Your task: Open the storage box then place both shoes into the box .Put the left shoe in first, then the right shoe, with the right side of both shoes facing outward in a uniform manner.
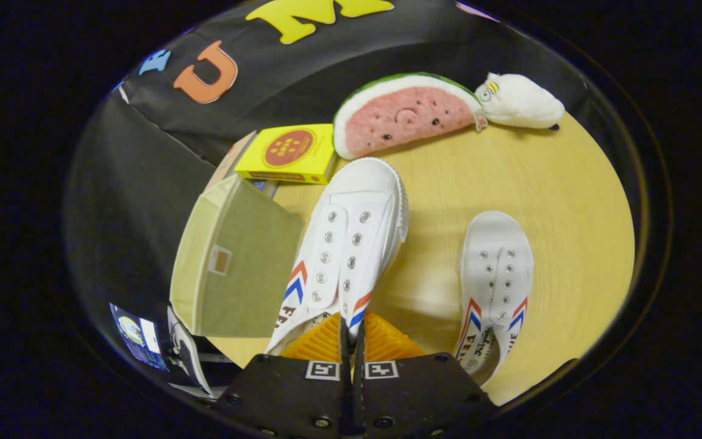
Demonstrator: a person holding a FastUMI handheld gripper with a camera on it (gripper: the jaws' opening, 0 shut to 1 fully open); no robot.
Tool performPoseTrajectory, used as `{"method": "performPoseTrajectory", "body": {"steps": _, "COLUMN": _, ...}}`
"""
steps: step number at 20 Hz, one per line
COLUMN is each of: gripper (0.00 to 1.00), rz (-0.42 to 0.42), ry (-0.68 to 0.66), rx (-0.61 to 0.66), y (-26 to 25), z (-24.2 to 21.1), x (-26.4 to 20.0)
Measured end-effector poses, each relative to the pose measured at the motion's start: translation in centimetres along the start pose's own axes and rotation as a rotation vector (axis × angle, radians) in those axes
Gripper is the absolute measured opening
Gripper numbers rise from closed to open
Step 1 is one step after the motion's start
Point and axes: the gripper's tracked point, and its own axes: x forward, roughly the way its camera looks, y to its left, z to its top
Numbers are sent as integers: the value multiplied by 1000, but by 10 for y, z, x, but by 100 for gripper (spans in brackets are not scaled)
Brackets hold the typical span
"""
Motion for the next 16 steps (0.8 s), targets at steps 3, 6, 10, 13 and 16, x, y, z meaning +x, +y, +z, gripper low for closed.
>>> {"method": "performPoseTrajectory", "body": {"steps": 3, "gripper": 0, "rz": 59, "ry": -19, "rx": -35, "y": 60, "z": 18, "x": -19}}
{"method": "performPoseTrajectory", "body": {"steps": 6, "gripper": 0, "rz": 113, "ry": -10, "rx": -66, "y": 118, "z": 27, "x": -20}}
{"method": "performPoseTrajectory", "body": {"steps": 10, "gripper": 0, "rz": 100, "ry": 18, "rx": -112, "y": 181, "z": 22, "x": 9}}
{"method": "performPoseTrajectory", "body": {"steps": 13, "gripper": 0, "rz": 98, "ry": 54, "rx": -90, "y": 223, "z": 11, "x": 44}}
{"method": "performPoseTrajectory", "body": {"steps": 16, "gripper": 0, "rz": 36, "ry": 70, "rx": -92, "y": 243, "z": 2, "x": 86}}
